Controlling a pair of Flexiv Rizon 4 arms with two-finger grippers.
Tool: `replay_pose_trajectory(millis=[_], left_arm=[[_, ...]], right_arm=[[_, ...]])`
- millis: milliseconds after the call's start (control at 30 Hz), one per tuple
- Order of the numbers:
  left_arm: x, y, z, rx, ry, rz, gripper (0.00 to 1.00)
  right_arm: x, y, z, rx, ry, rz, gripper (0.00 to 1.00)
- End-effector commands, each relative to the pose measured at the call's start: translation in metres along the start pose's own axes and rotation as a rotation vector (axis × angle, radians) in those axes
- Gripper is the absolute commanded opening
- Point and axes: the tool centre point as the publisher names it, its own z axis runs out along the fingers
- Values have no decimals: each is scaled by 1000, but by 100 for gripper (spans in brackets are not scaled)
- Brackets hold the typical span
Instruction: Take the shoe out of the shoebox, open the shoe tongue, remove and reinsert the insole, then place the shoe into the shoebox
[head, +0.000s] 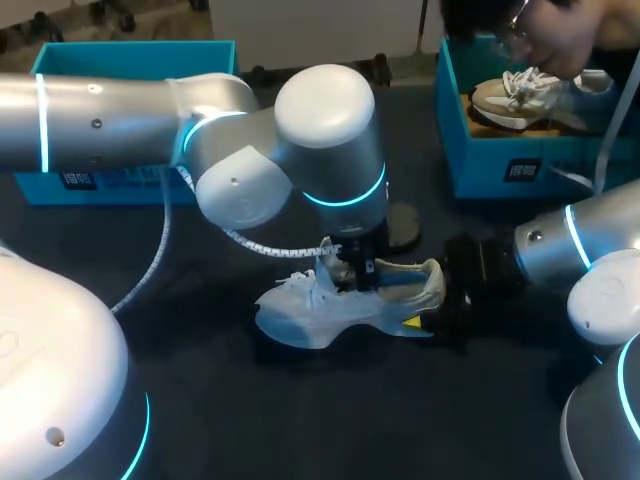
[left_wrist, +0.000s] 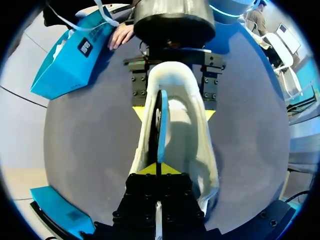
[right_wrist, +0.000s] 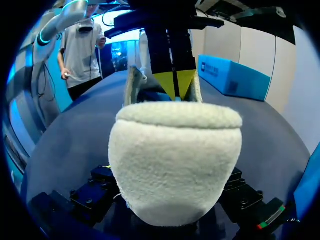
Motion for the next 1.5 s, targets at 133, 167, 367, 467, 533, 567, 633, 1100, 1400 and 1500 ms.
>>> replay_pose_trajectory(millis=[133,167,367,467,533,567,633,1100,1400,1500], left_arm=[[2,-9,0,6,2,2,0],[2,-9,0,6,2,2,0],[1,-24,-11,43,-6,13,0],[1,-30,-14,59,-11,18,0],[1,-33,-16,65,-13,19,0],[1,-35,-17,71,-9,20,0],[1,-38,-20,82,-11,22,0],[4,-61,-44,161,-22,54,0],[7,-63,-50,162,-30,67,0],[8,-61,-53,151,-31,69,0]], right_arm=[[1,0,6,6,-3,0,0],[1,0,6,6,-3,0,0],[1,0,6,6,-3,0,0],[1,0,6,6,-3,0,0],[1,0,6,6,-3,0,0],[1,0,6,6,-3,0,0],[1,0,6,6,-3,0,0],[1,0,6,6,-3,0,0],[1,0,6,6,-3,0,0],[1,0,6,6,-3,0,0]])
